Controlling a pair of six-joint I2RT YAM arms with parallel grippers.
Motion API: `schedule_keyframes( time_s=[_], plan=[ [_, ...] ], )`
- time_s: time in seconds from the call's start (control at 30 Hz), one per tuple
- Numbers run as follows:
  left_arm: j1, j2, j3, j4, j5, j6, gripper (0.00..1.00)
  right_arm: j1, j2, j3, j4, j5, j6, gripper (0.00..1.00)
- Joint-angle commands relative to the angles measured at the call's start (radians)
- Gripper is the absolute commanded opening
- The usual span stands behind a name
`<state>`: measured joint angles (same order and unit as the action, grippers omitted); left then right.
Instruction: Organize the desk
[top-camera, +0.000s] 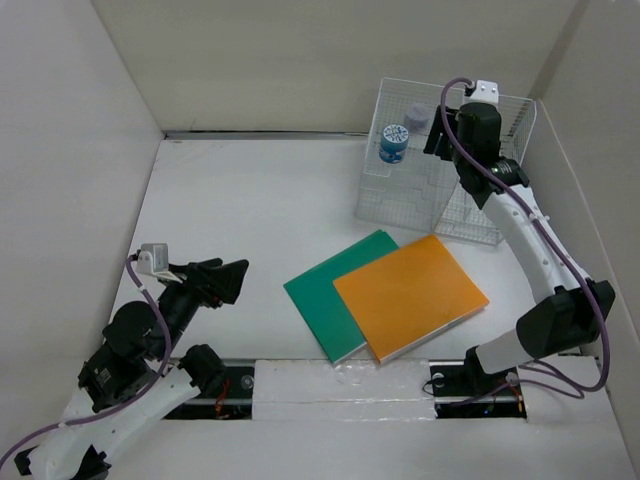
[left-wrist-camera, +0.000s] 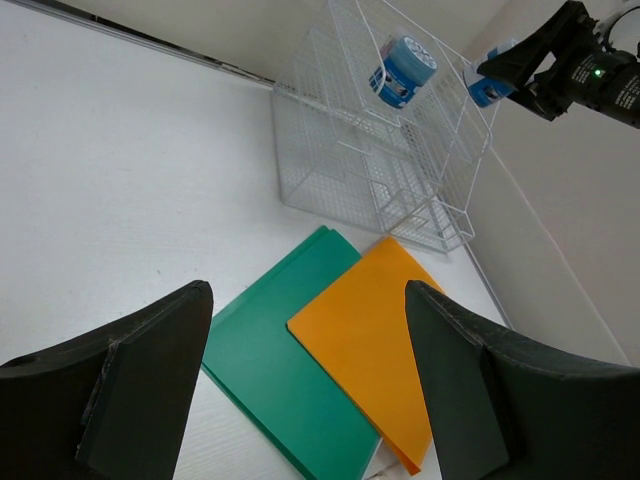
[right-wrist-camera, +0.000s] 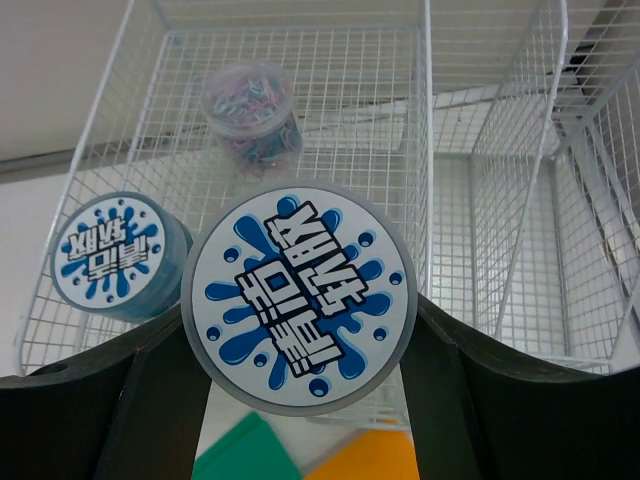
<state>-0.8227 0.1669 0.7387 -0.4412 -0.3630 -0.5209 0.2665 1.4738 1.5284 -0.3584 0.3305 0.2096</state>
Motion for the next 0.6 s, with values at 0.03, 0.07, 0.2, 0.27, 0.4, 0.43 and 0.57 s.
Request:
schedule_keyframes(
  time_s=[0.03,0.07,0.2,0.27,0.4,0.43,0.57],
  plan=[
    [-0.001,0.022,-0.007,0.047,0.012,0.016,0.74,-0.021,-0.003,0.027,0.041,-0.059,0.007,0.58],
    [-0.001,0.019,-0.009,0.045,0.012,0.016,0.74,-0.021,0.006,0.026,0.041,-0.062,0.005,0.58],
    [-0.001,0.02,-0.007,0.045,0.01,0.016,0.74,-0.03,0.048,0.01,0.068,-0.087,0.005,0.58],
    [-0.001,0.022,-0.007,0.044,0.01,0.016,0.74,-0.03,0.071,0.009,0.073,-0.081,-0.001,0.59],
    [-0.001,0.019,-0.007,0.042,0.009,0.016,0.74,-0.019,0.109,0.012,0.081,-0.053,-0.006,0.6],
    [-0.001,0.019,-0.007,0.041,0.007,0.015,0.74,-0.019,0.12,0.013,0.082,-0.053,-0.006,0.62],
    [-0.001,0.014,-0.007,0.041,0.006,0.013,0.74,-0.019,0.129,0.012,0.082,-0.054,-0.003,0.74]
  ],
)
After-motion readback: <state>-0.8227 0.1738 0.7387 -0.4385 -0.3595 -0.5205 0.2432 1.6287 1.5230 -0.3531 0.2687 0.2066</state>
